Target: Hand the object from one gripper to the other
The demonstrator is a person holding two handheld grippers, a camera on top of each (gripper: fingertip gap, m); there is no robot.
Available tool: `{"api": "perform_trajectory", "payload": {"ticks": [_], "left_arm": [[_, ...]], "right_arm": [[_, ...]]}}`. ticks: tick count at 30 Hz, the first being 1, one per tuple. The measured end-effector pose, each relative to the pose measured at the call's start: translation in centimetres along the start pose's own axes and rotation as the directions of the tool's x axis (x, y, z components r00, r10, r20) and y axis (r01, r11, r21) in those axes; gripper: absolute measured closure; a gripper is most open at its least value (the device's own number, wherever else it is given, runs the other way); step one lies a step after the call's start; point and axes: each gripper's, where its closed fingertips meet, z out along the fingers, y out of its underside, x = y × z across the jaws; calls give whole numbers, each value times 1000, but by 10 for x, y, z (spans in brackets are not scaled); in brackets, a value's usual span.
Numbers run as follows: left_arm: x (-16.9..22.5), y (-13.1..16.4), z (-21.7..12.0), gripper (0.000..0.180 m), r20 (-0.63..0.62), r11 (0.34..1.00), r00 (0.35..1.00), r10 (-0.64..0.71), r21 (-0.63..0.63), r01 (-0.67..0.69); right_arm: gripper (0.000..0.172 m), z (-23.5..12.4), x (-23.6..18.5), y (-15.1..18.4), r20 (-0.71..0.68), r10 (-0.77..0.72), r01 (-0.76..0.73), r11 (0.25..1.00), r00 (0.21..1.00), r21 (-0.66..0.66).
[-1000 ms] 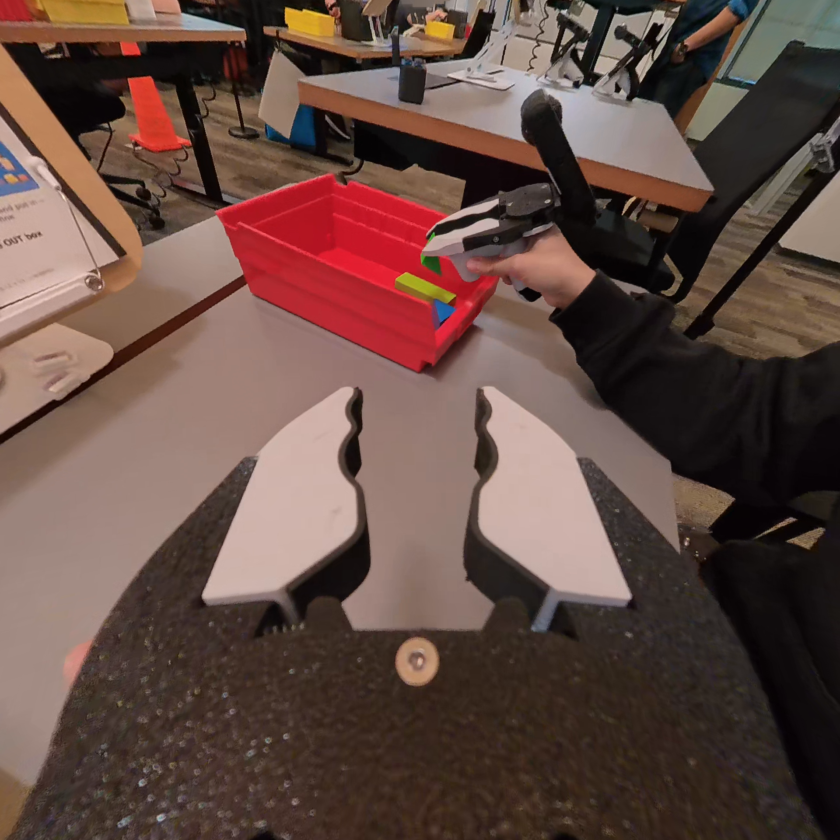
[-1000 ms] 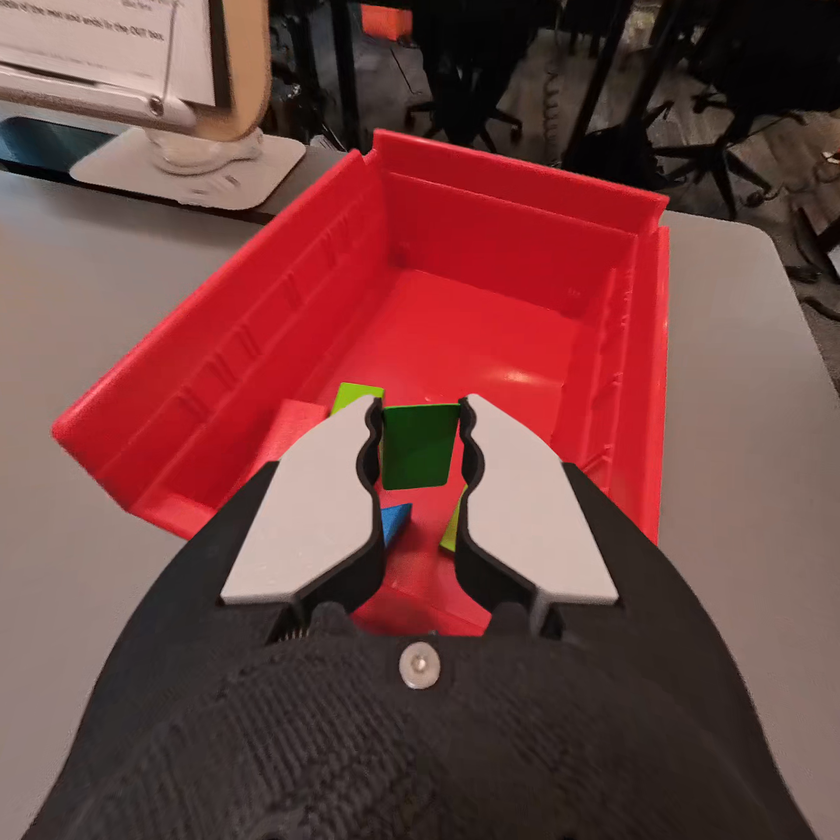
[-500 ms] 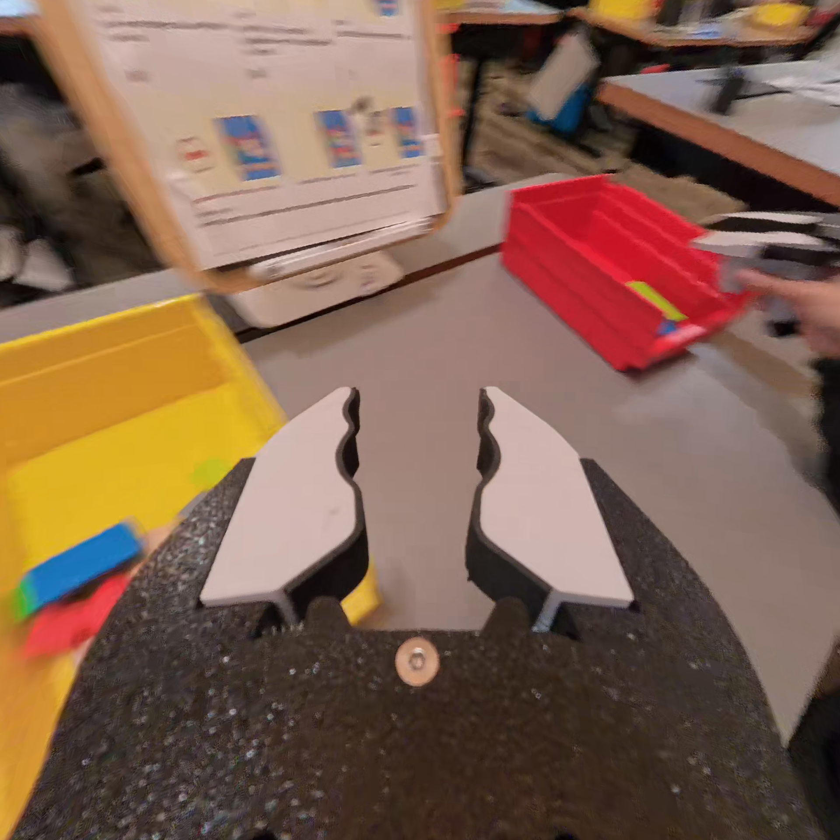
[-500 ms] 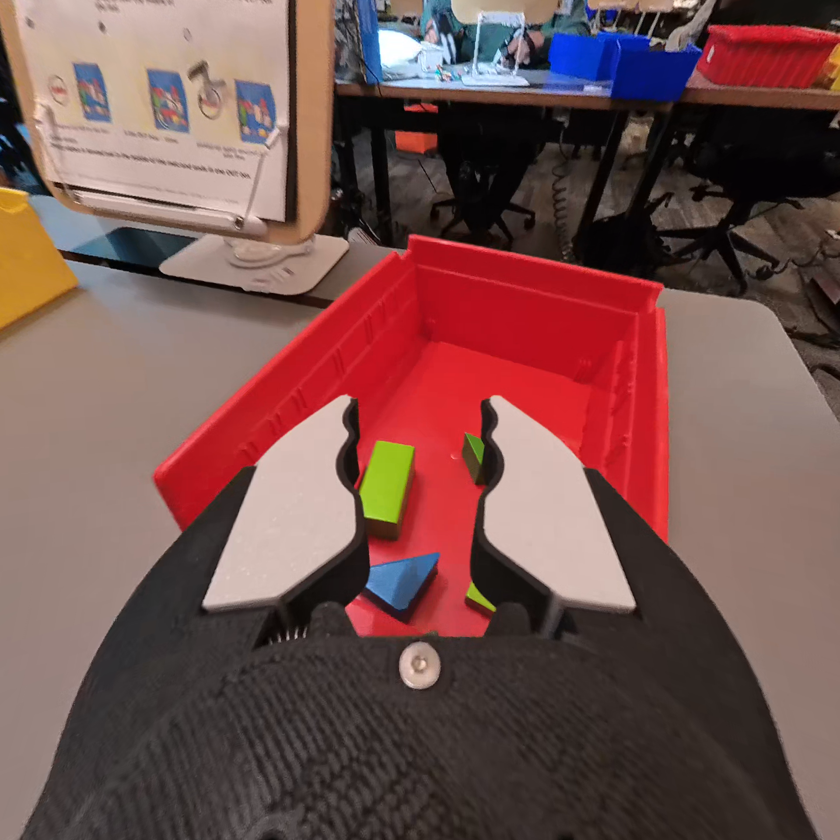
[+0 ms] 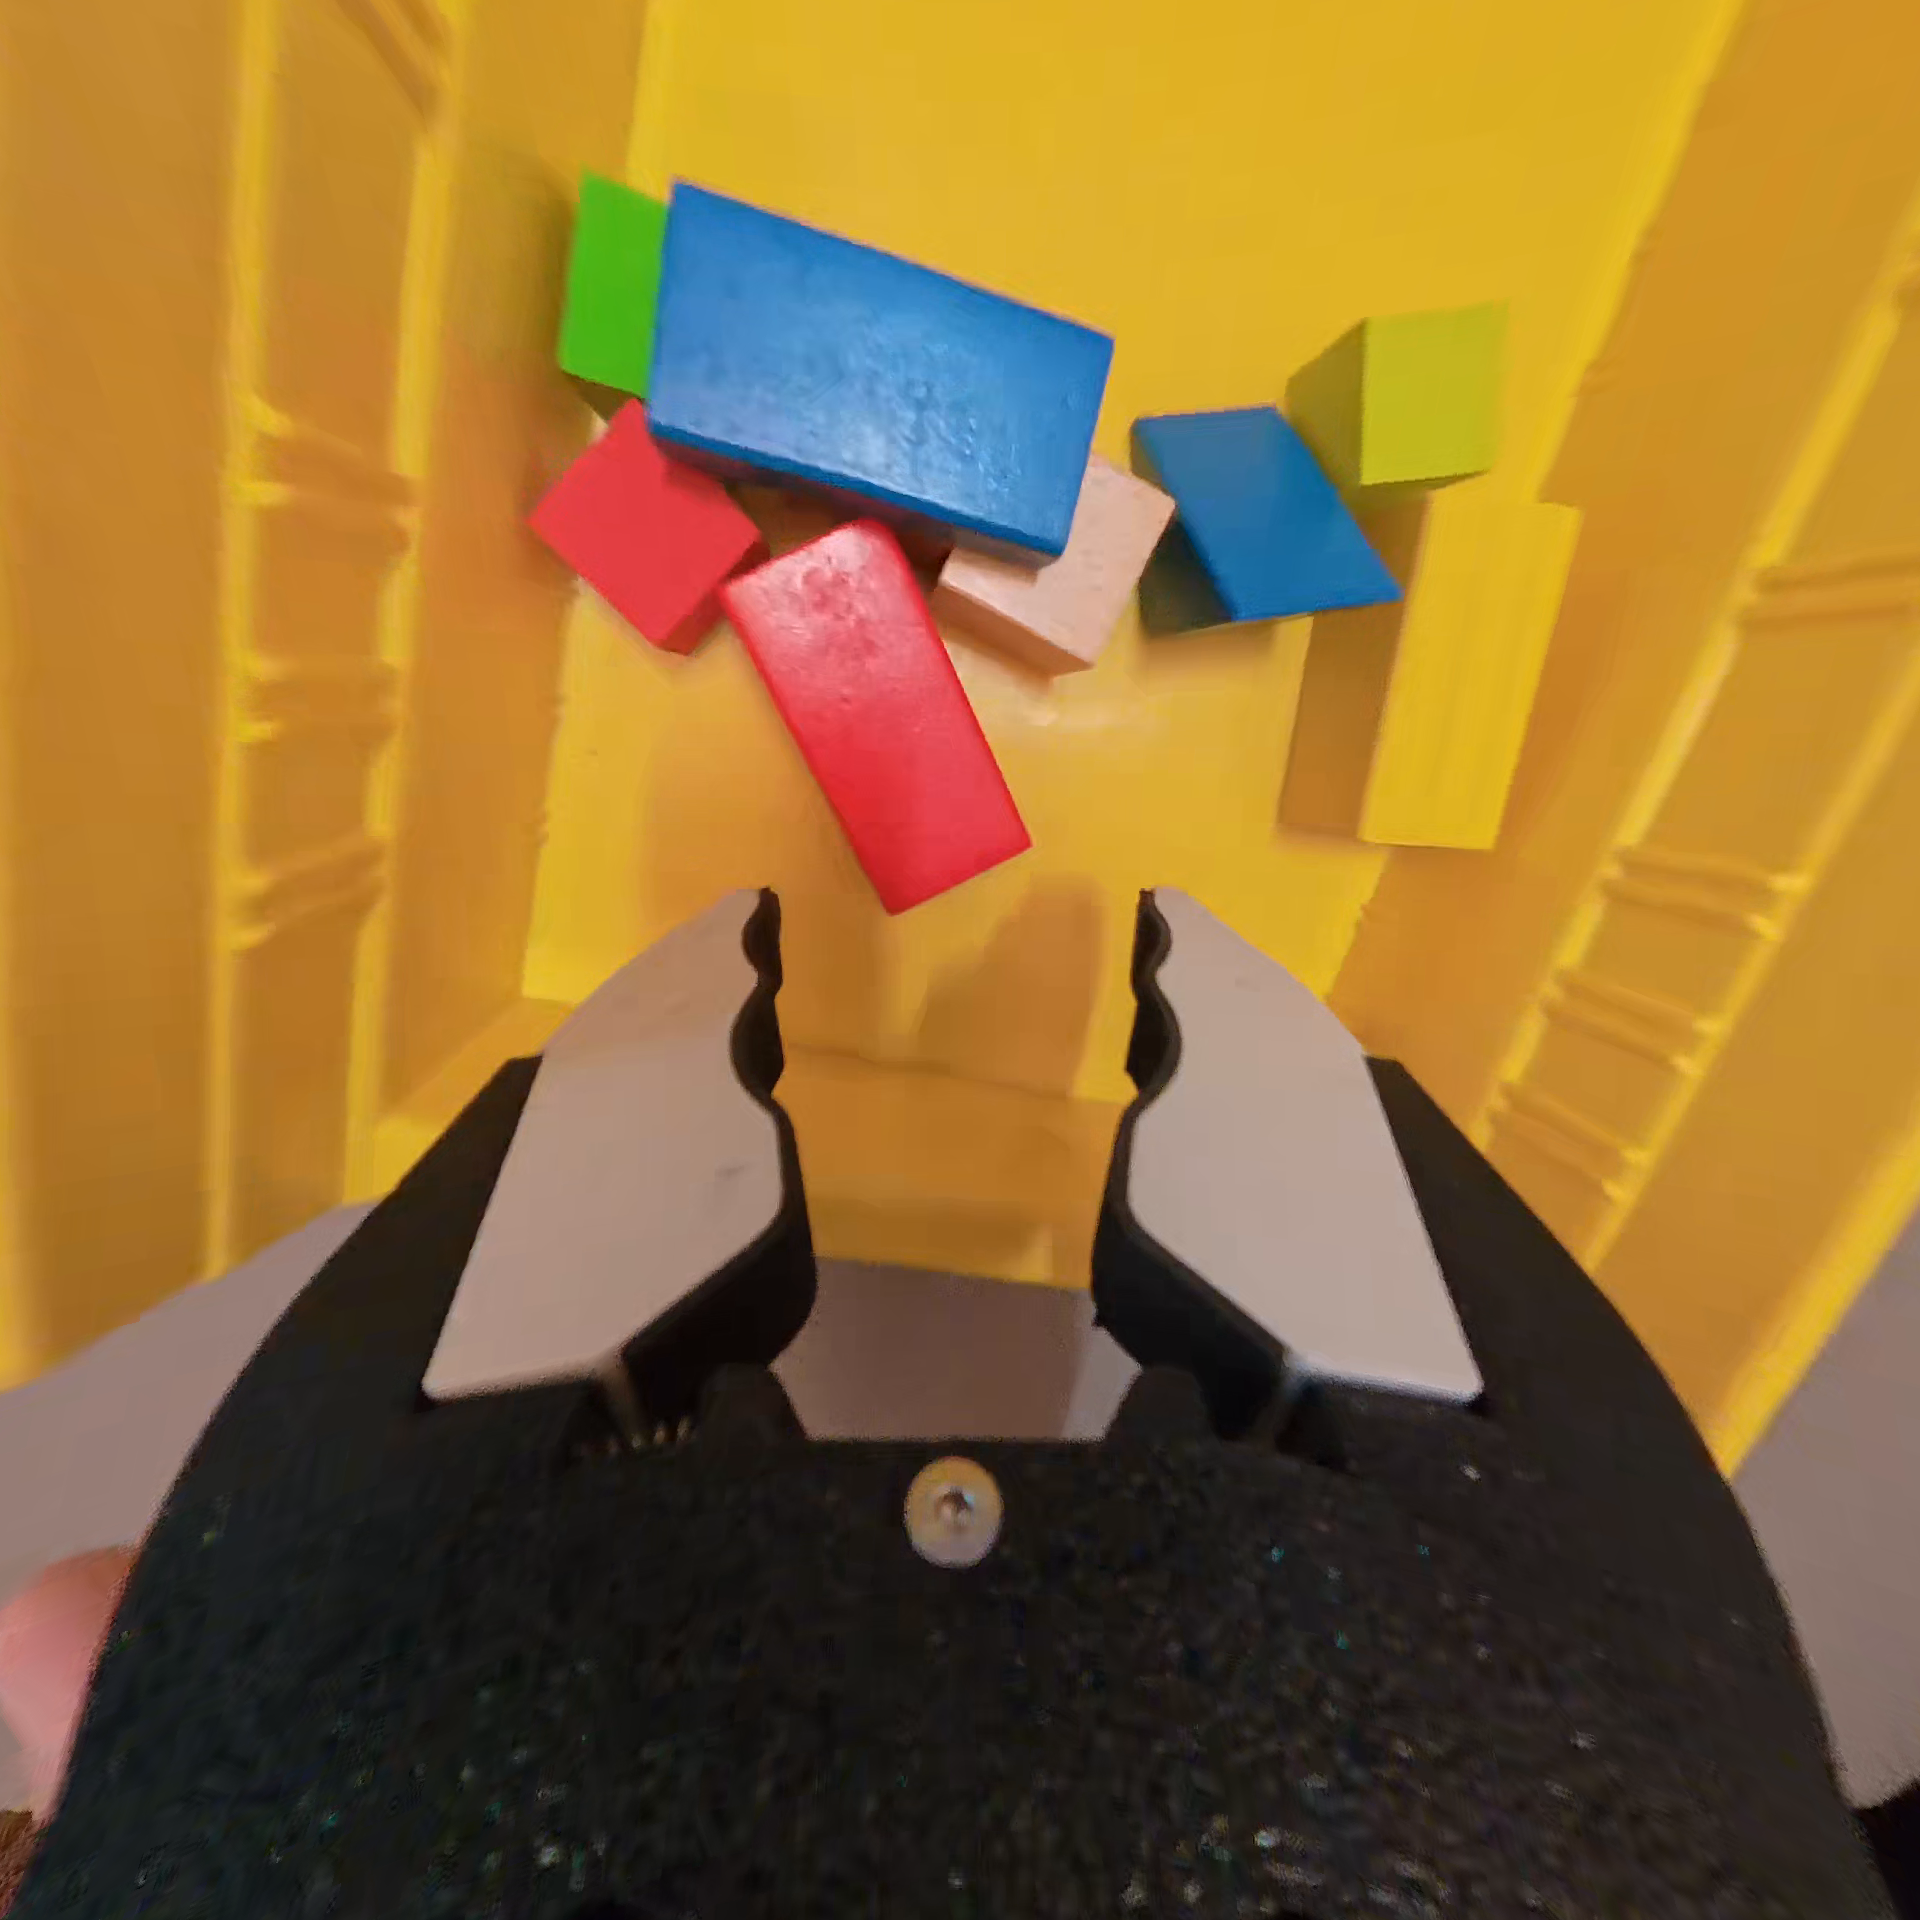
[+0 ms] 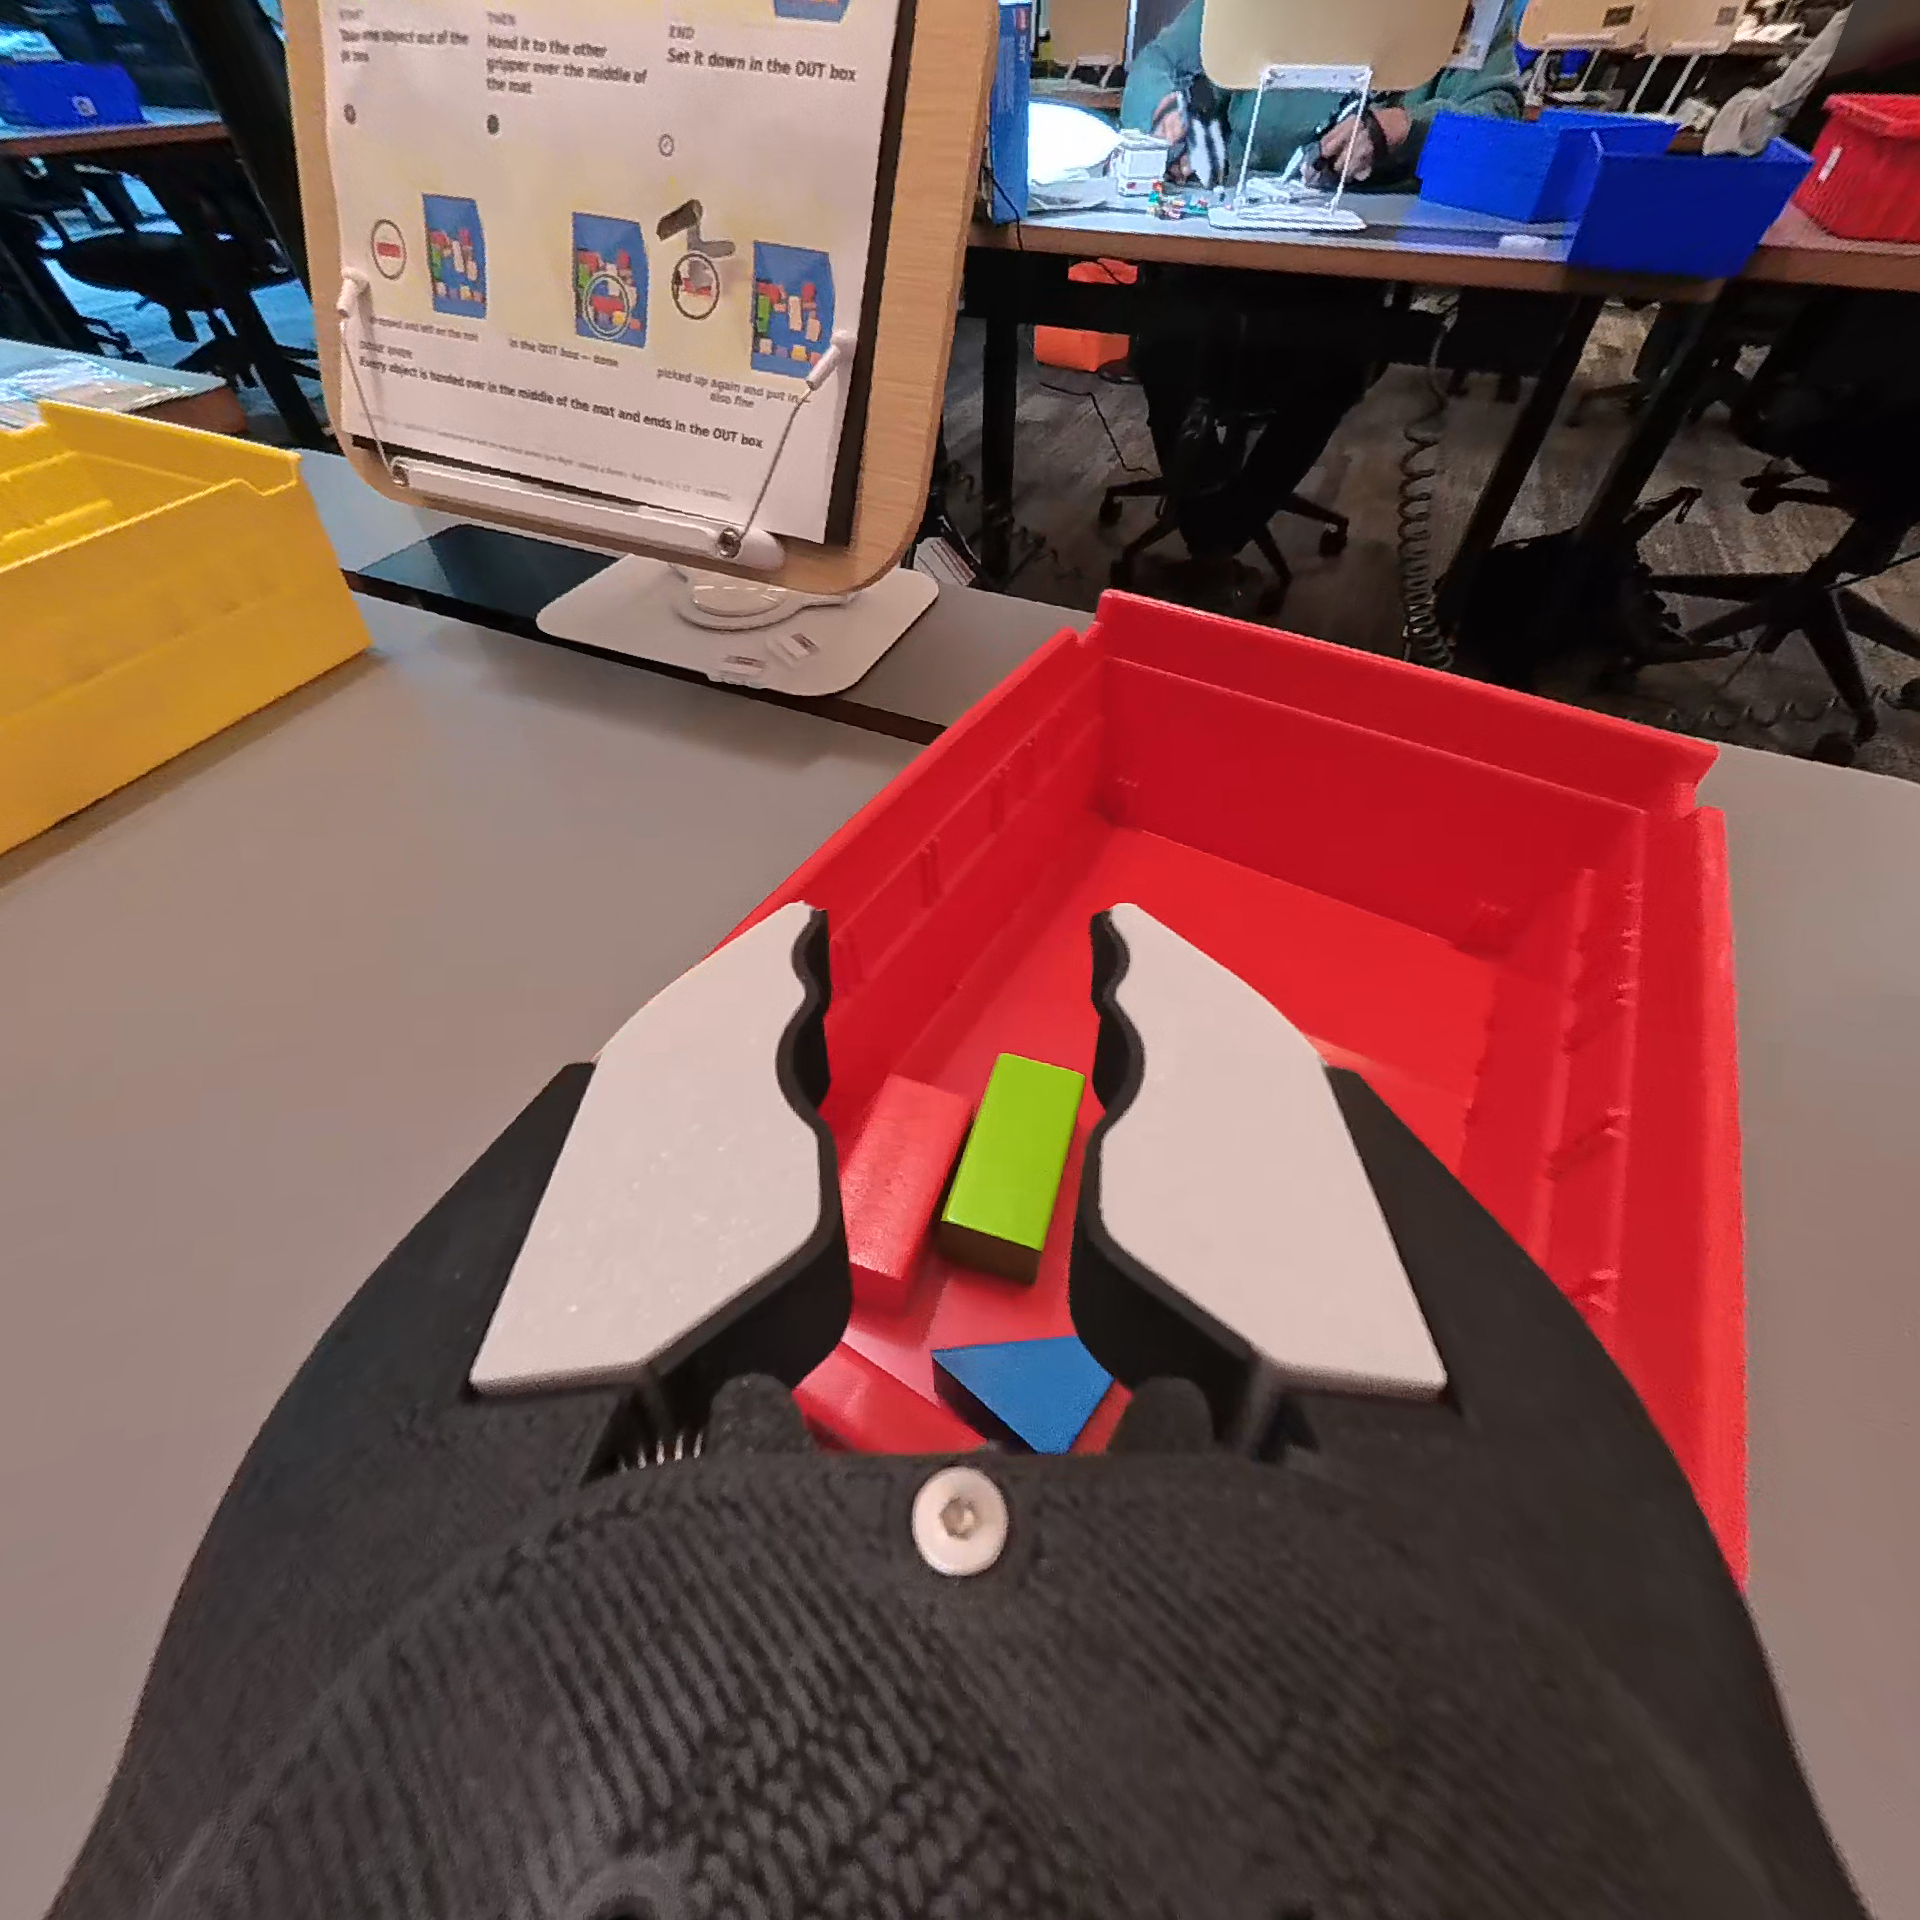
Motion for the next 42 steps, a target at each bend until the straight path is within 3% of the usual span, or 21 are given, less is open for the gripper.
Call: {"api": "perform_trajectory", "payload": {"ticks": [1,5,9,15,19,22,24,27,31,33,36,39,42], "left_arm": [[1,2,7,116,1,999,1000,-4,-33,4],[-7,-10,18,118,71,999,997,-30,-30,32],[-12,-8,27,133,91,994,996,-25,-107,34],[-11,-1,26,145,89,987,992,85,-145,-72],[4,-6,-10,146,31,984,984,176,-4,-176],[51,-6,-57,146,-181,942,935,306,202,-269],[101,3,-93,146,-378,881,815,440,358,-310],[175,36,-144,146,-586,767,503,636,551,-328],[244,93,-177,145,-611,615,137,780,708,-347],[269,119,-183,145,-586,549,4,810,757,-355],[295,148,-181,145,-553,480,-105,826,789,-384],[310,162,-180,145,-518,427,-158,840,813,-396],[319,169,-176,145,-521,419,-172,836,809,-412]], "right_arm": [[123,1,-2,0,7,0,0,1000,1000,2],[123,4,-15,-4,44,-11,11,1000,999,4],[123,9,-26,-2,70,-39,40,999,997,-11],[123,10,-33,-5,93,-37,38,999,995,-3],[123,8,-46,-15,141,-31,26,999,990,33],[121,7,-70,-26,245,-25,6,997,969,78],[116,7,-95,-35,347,-19,-22,993,938,114],[105,1,-149,-45,582,28,-119,986,813,120],[97,-19,-213,-63,809,65,-256,961,584,107],[97,-31,-236,-69,870,51,-286,952,490,105],[98,-40,-256,-69,907,29,-279,955,420,98],[110,-51,-266,-73,934,-4,-287,951,358,115],[114,-54,-271,-70,943,-19,-265,958,331,113]]}}
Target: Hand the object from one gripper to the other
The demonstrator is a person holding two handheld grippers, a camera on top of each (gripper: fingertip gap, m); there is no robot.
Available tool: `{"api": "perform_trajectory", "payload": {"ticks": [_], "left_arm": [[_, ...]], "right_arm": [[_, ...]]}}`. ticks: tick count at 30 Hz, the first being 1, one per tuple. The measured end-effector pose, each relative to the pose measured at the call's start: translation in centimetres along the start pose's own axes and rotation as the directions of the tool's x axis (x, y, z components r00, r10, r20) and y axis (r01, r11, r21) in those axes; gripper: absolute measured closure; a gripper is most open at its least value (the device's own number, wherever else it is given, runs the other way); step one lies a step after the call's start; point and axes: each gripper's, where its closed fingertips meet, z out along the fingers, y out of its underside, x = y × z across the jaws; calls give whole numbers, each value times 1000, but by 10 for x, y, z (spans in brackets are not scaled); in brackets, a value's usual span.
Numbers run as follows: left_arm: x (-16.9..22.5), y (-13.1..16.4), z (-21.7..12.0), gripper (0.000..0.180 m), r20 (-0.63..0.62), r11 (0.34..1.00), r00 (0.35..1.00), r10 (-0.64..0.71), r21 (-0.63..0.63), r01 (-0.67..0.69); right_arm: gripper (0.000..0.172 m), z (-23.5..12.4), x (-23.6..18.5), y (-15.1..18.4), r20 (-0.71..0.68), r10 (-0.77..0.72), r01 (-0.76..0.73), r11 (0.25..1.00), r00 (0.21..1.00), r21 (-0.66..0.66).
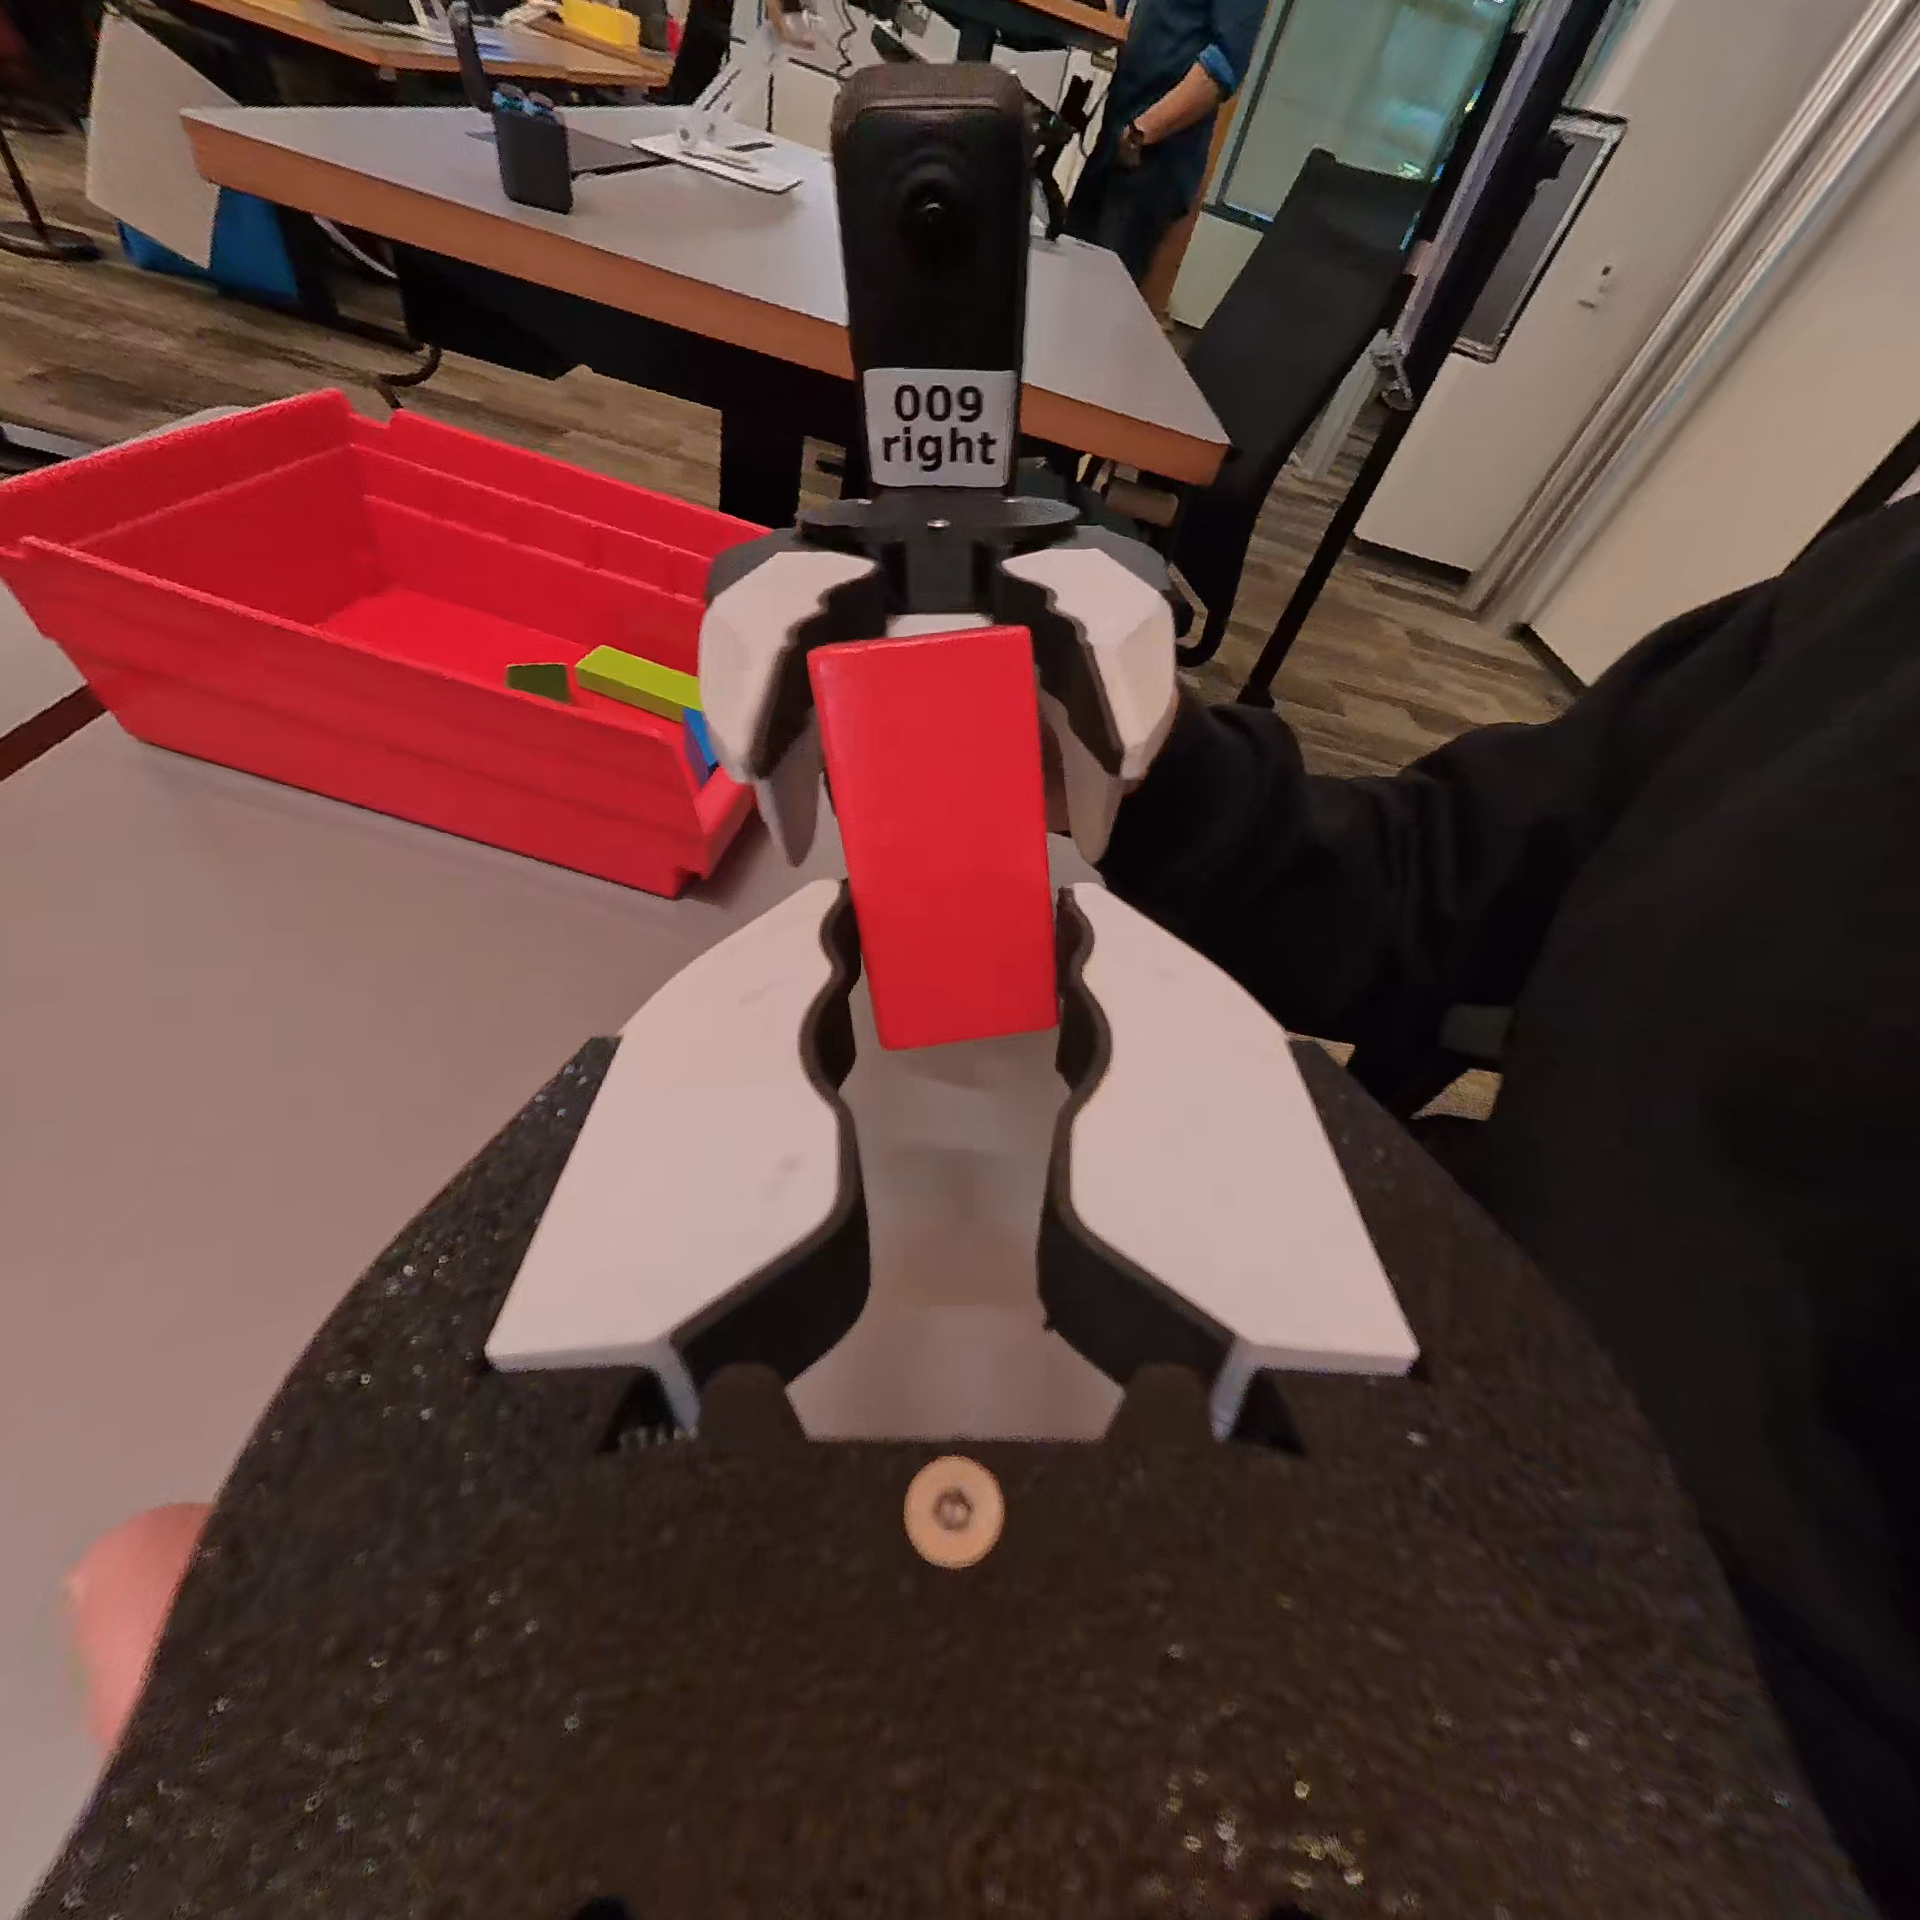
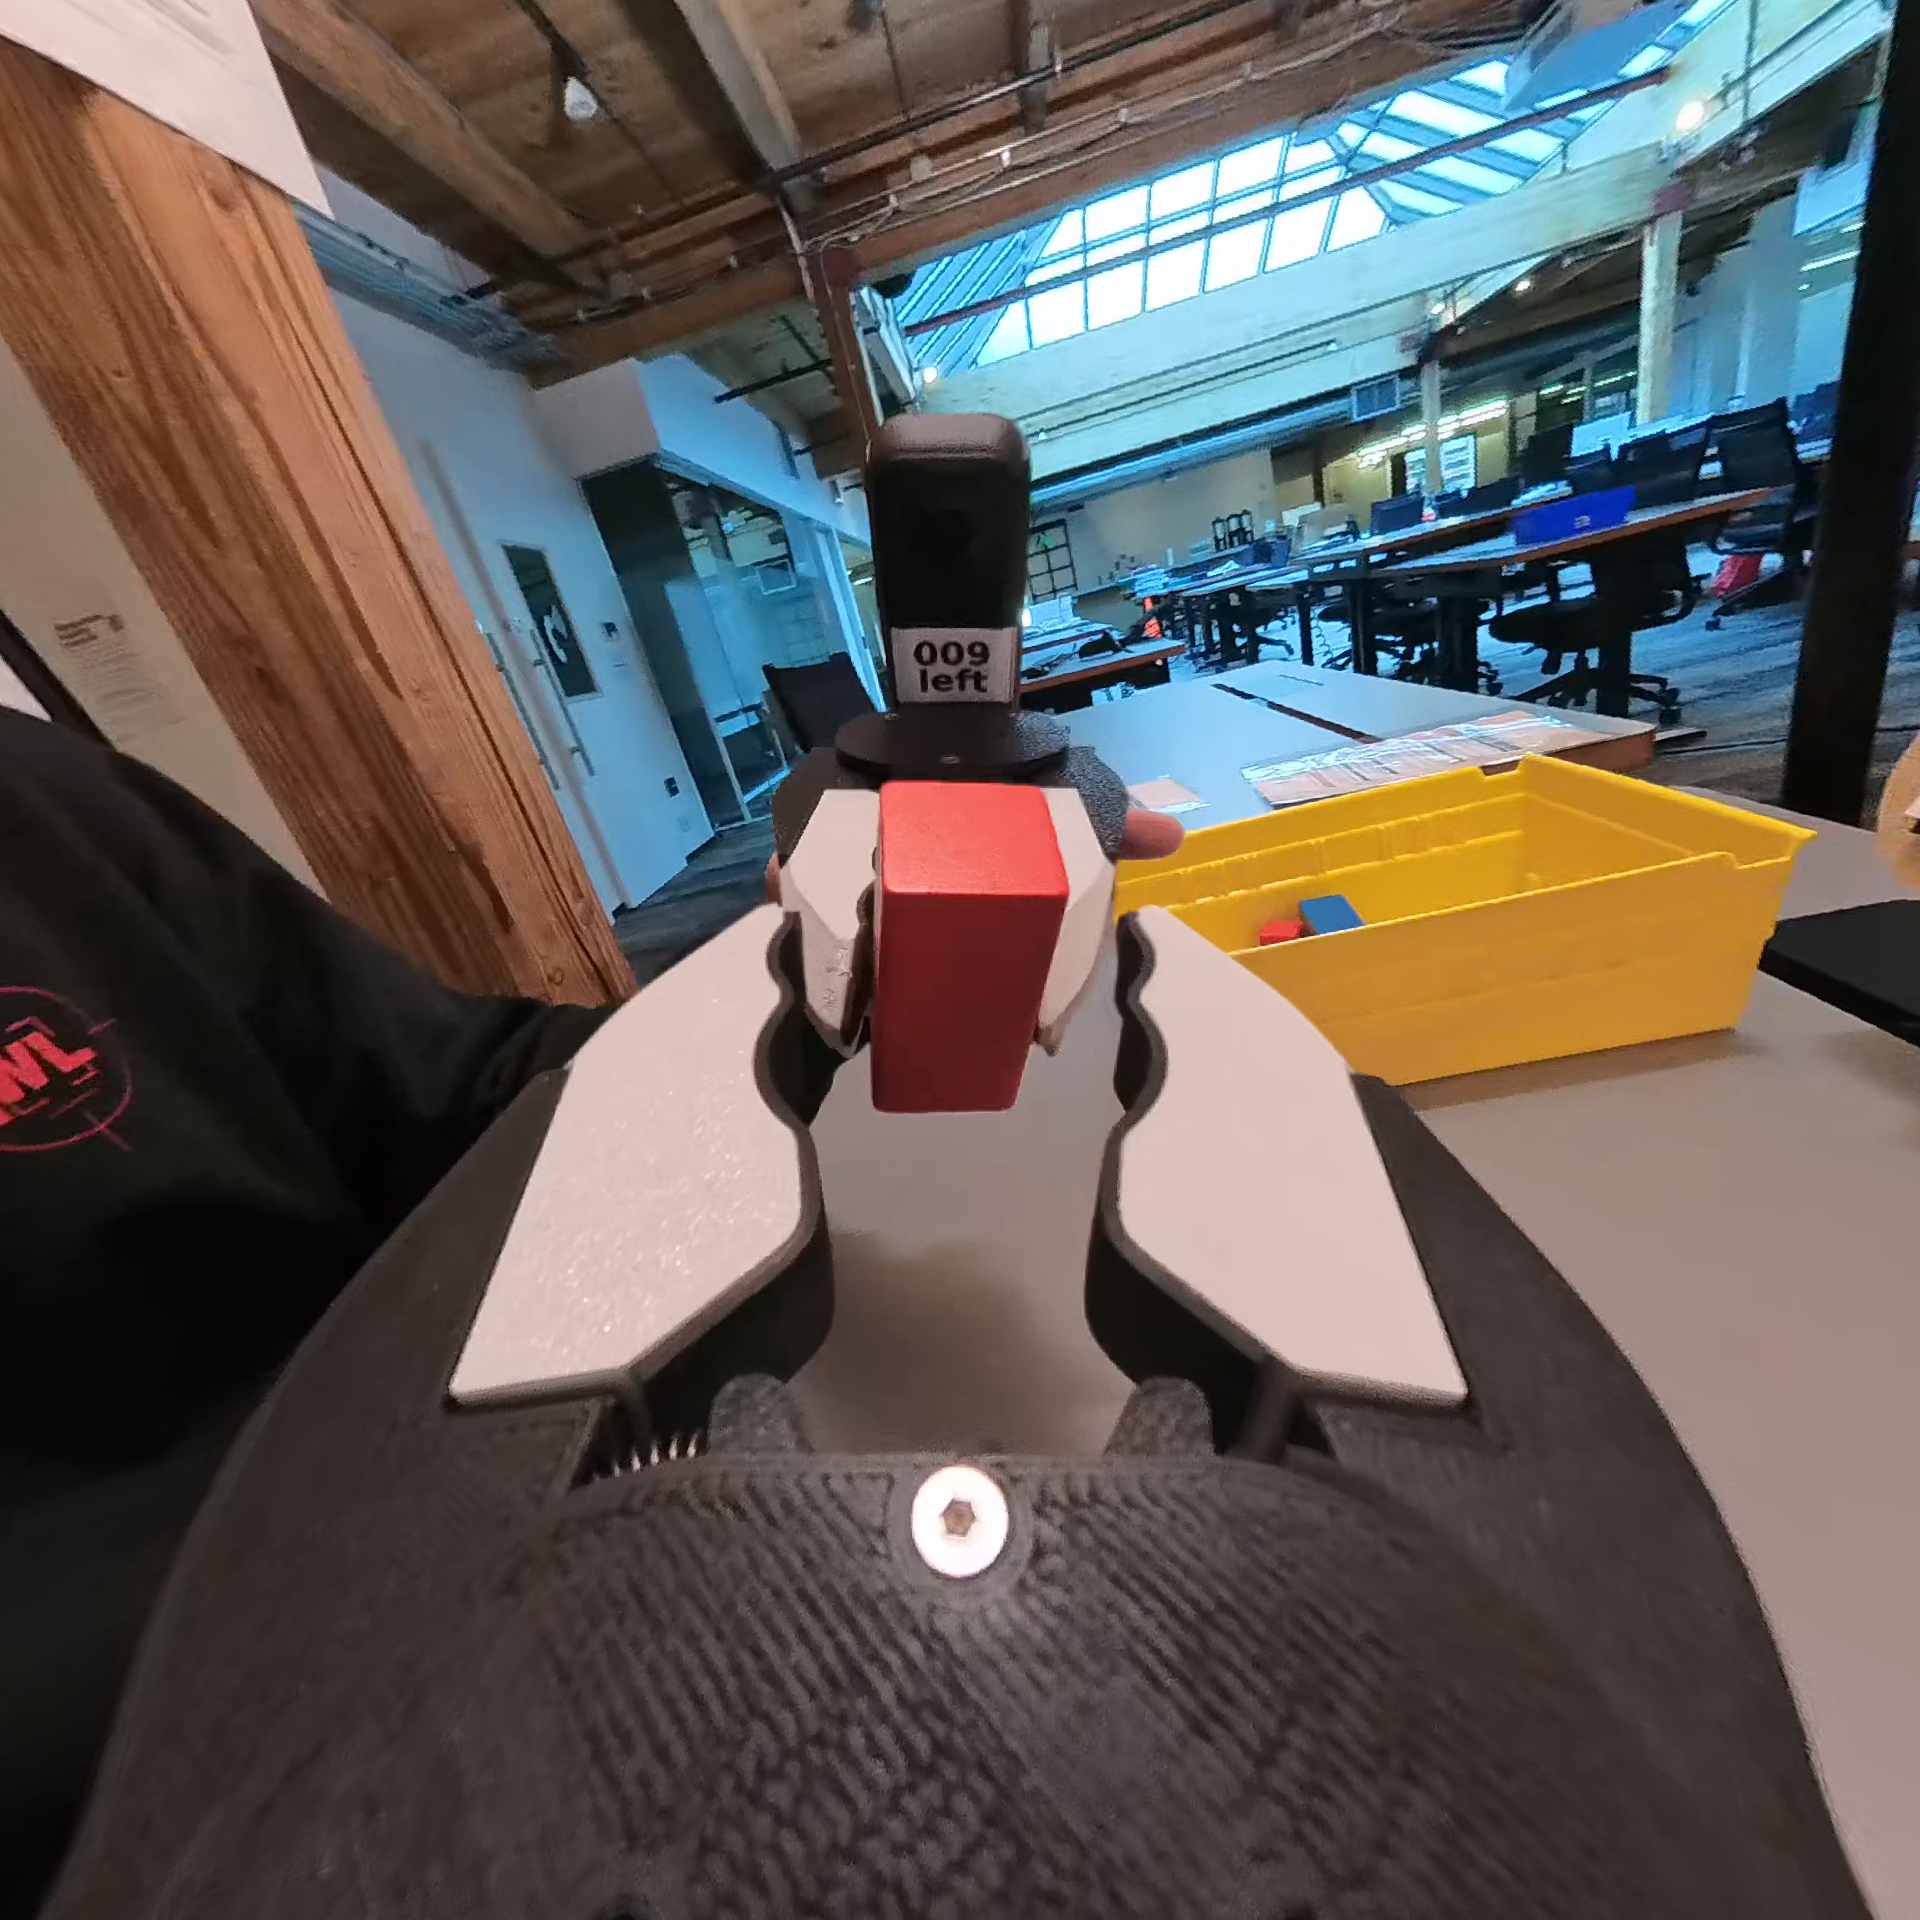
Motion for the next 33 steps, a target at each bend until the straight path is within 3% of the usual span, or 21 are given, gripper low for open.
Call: {"api": "perform_trajectory", "payload": {"ticks": [4,7,10,12,14,17,19,21,24,30,33], "left_arm": [[-1,0,6,146,4,1000,1000,-7,15,6],[-11,1,9,146,65,999,997,-30,32,28],[-26,1,5,131,160,996,985,-71,61,62],[-34,1,-3,131,217,994,972,-87,84,70],[-38,4,-12,132,247,992,963,-105,92,85],[-42,11,-22,133,280,990,951,-127,90,106],[-43,16,-27,135,290,989,947,-140,92,118],[-45,19,-30,135,296,986,942,-156,97,133],[-45,20,-31,138,276,981,944,-178,124,149],[-49,26,-38,137,298,978,934,-196,130,163],[-58,26,-57,133,371,977,906,-203,144,159]], "right_arm": [[136,0,3,3,-22,-48,47,999,999,-18],[136,-2,8,5,-58,-54,52,998,997,-43],[137,-12,27,8,-190,-127,108,988,973,-111],[137,-41,53,0,-360,-152,113,986,921,-126],[137,-95,90,-8,-600,-138,71,988,788,-134],[137,-204,131,-5,-876,-106,-35,990,470,-139],[137,-266,144,5,-951,-150,-86,980,269,-179],[137,-300,151,16,-973,-144,-130,977,178,-168],[137,-314,159,33,-978,-148,-184,967,145,-174],[137,-307,170,46,-958,-246,-191,943,144,-271],[122,-302,165,30,-954,-262,-121,952,143,-280]]}}
